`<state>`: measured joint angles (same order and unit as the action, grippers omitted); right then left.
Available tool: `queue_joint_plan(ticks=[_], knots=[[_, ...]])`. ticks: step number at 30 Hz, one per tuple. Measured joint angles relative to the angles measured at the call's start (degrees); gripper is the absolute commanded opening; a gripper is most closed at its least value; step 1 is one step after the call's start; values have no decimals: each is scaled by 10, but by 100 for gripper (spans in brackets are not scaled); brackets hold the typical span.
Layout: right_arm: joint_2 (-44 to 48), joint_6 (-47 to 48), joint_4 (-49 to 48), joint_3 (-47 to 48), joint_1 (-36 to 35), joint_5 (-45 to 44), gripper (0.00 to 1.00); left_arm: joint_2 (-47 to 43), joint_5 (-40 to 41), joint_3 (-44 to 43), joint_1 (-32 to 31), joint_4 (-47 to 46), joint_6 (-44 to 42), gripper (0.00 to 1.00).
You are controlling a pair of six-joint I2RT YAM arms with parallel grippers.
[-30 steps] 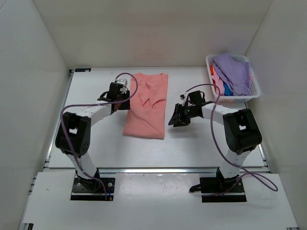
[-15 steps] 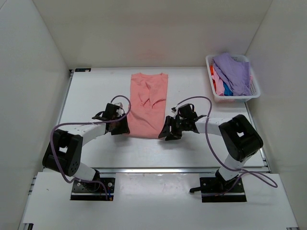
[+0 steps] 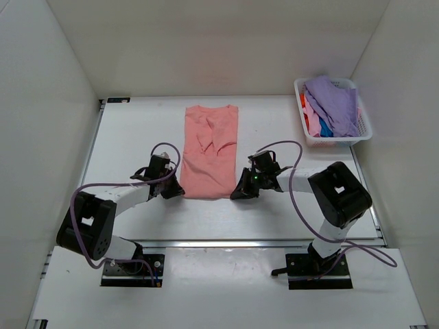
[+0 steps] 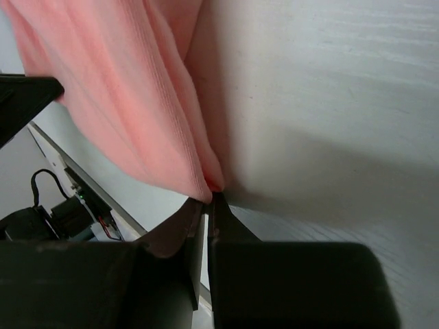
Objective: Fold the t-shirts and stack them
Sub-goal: Grab one side of the 2/3 rectangular tshirt with both arms, then fold the long partially folded tshirt into a neat square
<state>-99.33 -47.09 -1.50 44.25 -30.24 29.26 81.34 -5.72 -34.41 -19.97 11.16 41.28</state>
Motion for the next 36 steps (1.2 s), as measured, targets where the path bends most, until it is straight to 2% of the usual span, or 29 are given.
queue_joint_plan(ticks=[5,10,14,18,22,26,29,32,36], knots=[[39,14,40,-21,7,-6,0,-46,-13,23,-19,31,8,0],[131,41,117,-57,2,1,0,-153,-36,69,-56,95,20,0],[192,50,156,-89,-21,10,0,-229,-46,97,-86,133,42,0],[225,51,196,-106,-44,19,1,-262,-46,103,-128,171,67,0],[248,53,230,-100,-38,30,0,-289,-48,88,-111,201,81,0],[242,68,268,-36,3,49,0,-284,-56,11,-59,215,74,0],[202,84,276,43,45,69,0,-250,-73,-53,-8,197,60,0],[127,107,286,142,76,82,0,-181,-85,-106,31,170,45,0],[-14,133,304,325,113,94,0,-47,-90,-195,70,144,27,0]])
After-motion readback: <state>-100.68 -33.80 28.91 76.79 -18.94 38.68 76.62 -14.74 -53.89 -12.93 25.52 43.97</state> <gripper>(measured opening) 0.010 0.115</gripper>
